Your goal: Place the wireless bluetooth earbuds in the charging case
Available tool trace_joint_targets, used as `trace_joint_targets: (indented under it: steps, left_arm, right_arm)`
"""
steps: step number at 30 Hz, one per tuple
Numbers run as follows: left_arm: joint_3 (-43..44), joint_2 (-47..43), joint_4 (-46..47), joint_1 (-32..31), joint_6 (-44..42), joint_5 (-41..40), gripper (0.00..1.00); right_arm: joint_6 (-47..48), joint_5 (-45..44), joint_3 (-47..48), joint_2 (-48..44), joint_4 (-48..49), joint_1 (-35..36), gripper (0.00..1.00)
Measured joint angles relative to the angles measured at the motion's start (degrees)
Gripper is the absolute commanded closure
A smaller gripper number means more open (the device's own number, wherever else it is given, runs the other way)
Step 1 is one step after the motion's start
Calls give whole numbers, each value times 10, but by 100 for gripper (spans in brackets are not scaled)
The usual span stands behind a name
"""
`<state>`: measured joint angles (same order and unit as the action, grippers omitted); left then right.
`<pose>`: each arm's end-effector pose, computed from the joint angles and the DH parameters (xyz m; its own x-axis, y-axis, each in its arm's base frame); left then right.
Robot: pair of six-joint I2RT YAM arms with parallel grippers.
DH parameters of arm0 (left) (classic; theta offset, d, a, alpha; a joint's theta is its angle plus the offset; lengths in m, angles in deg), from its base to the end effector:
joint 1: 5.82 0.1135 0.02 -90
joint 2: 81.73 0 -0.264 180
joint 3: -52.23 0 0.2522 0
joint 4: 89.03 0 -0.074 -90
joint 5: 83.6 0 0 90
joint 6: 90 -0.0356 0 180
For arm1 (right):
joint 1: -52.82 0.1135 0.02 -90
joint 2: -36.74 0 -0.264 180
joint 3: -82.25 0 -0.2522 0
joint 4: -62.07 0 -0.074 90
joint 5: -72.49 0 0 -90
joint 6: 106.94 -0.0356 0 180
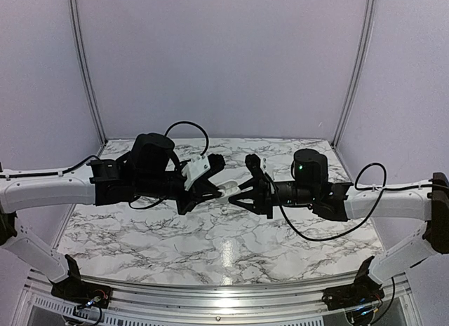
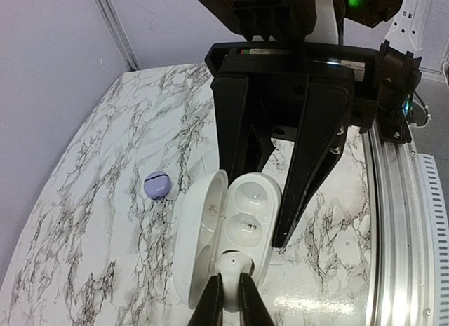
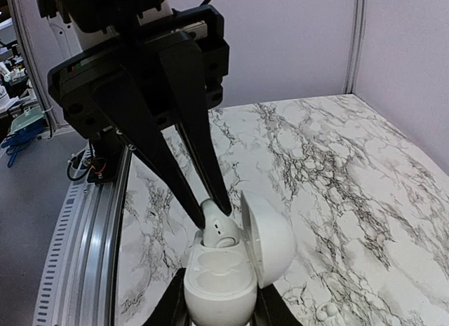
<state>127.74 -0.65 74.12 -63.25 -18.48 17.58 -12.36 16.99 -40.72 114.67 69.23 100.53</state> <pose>0.1722 -0.2825 0.3083 0.0979 0.4244 -0.9002 0.9407 0.2557 0.2229 0.1875 0.2361 0.2571 -0.0811 -0.1869 -0.9790 -0.9895 0.1330 0.0565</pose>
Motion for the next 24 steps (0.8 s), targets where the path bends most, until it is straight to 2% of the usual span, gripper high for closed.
trace_joint_targets:
  steps: [10,16,24]
  left_arm:
    - [0,-2,-8,20,2,112,98]
    - [-8,-11,0,20,1,152,98]
    - [-12,-18,9,20,2,177,82]
  right_arm:
    - [0,58,-21,-12,24,-2,100]
    - [-12,99,-27,-16,49,-3,100]
    - [-29,131,-27,-16,69,-5,100]
